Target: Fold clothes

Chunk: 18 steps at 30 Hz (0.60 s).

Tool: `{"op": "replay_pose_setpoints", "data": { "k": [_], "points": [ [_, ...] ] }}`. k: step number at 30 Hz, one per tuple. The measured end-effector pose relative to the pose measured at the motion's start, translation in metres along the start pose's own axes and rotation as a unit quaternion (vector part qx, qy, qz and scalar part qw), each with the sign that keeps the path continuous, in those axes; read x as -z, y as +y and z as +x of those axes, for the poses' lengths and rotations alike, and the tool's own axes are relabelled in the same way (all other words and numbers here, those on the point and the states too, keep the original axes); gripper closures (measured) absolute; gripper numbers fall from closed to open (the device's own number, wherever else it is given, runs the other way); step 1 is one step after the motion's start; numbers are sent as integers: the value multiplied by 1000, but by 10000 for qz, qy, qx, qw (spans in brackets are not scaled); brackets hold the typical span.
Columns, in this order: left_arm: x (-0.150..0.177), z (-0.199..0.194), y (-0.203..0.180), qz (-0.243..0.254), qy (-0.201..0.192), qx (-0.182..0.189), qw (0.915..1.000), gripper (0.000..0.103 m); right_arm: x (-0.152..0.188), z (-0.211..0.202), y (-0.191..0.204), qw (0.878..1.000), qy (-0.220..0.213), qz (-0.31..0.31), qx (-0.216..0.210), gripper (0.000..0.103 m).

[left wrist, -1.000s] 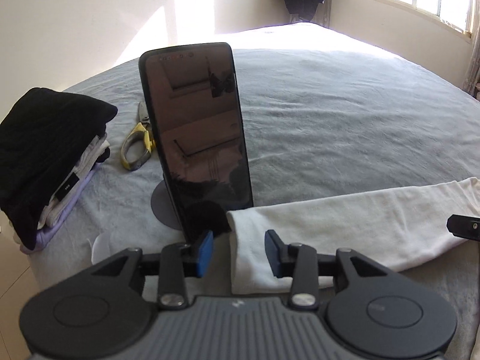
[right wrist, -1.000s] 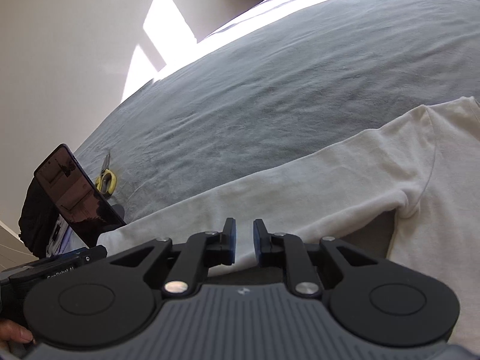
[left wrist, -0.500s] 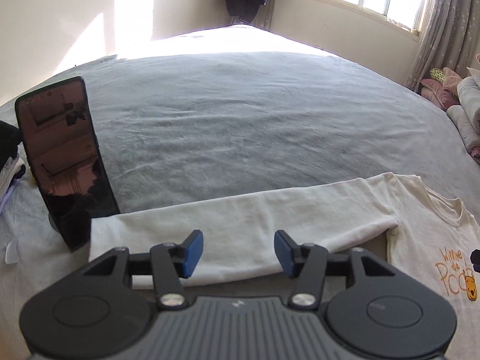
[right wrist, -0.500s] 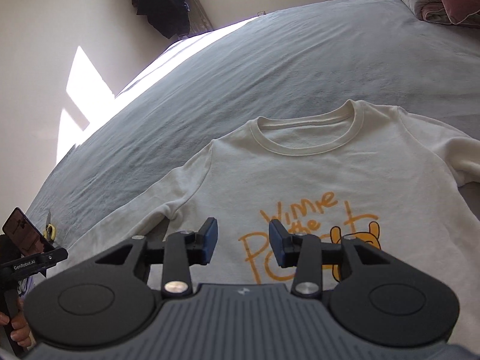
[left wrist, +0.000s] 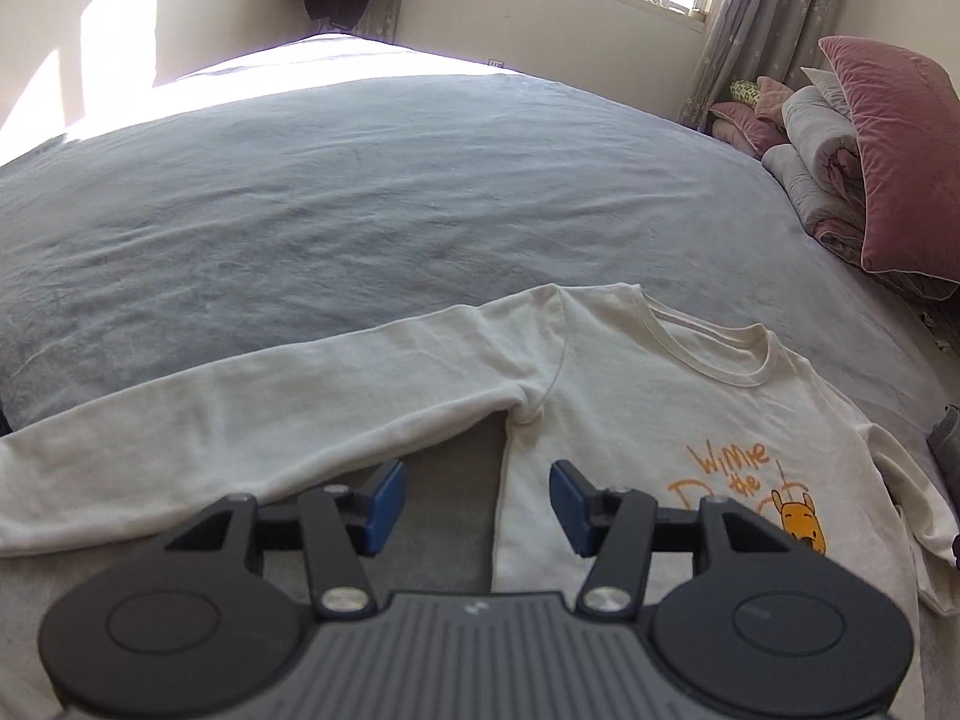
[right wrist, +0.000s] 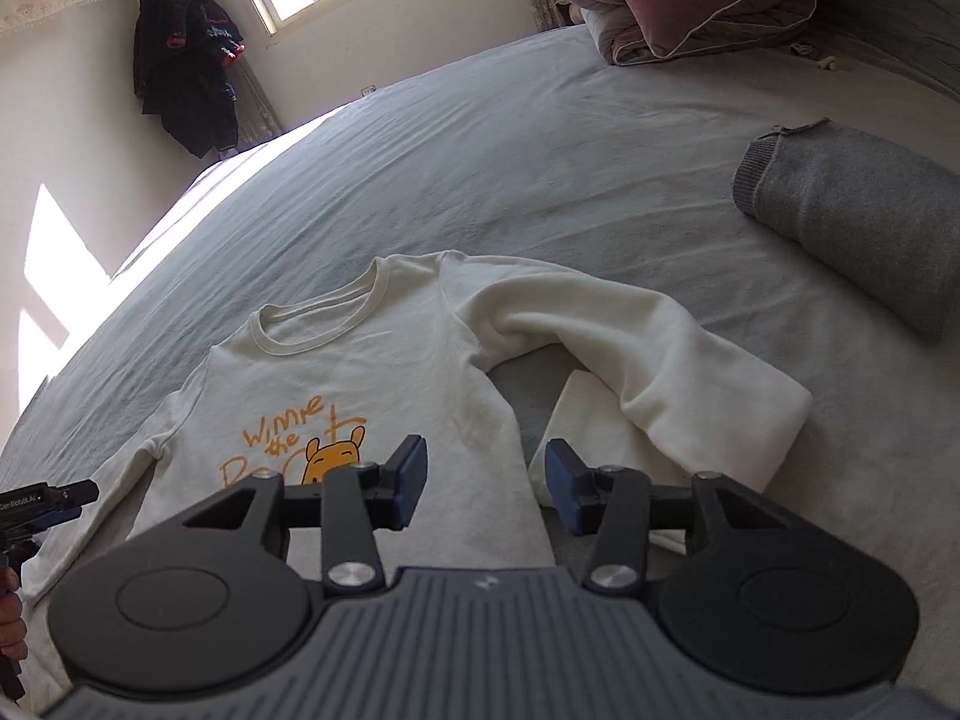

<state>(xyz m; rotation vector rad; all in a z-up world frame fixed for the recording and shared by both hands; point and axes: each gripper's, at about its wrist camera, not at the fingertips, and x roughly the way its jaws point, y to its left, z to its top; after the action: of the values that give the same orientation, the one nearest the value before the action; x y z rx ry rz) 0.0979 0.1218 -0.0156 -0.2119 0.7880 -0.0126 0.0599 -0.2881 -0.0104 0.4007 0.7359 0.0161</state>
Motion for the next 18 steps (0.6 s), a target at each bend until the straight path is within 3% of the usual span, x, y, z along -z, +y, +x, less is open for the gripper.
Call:
{"op": "replay_pose_setpoints", "data": {
  "k": [6, 12, 13, 16, 18],
  "points": [
    [11, 6, -63, 506, 91, 875, 9948, 48, -7, -15, -78, 9938, -223, 1071, 196, 54],
    [28, 6, -144, 996, 227, 1854, 9773, 48, 5, 14, -126, 9710, 177, 2366, -280, 55],
    [32, 7, -159, 1086, 274, 1975, 9739, 48, 7, 20, -128, 9670, 208, 2505, -414, 58],
    [47, 14, -201, 1362, 434, 2281, 9631, 48, 5, 29, -127, 9641, 200, 2591, -550, 90],
    [56, 17, -227, 1562, 503, 2443, 9557, 48, -1, 25, -124, 9681, 140, 2445, -523, 92]
  ]
}}
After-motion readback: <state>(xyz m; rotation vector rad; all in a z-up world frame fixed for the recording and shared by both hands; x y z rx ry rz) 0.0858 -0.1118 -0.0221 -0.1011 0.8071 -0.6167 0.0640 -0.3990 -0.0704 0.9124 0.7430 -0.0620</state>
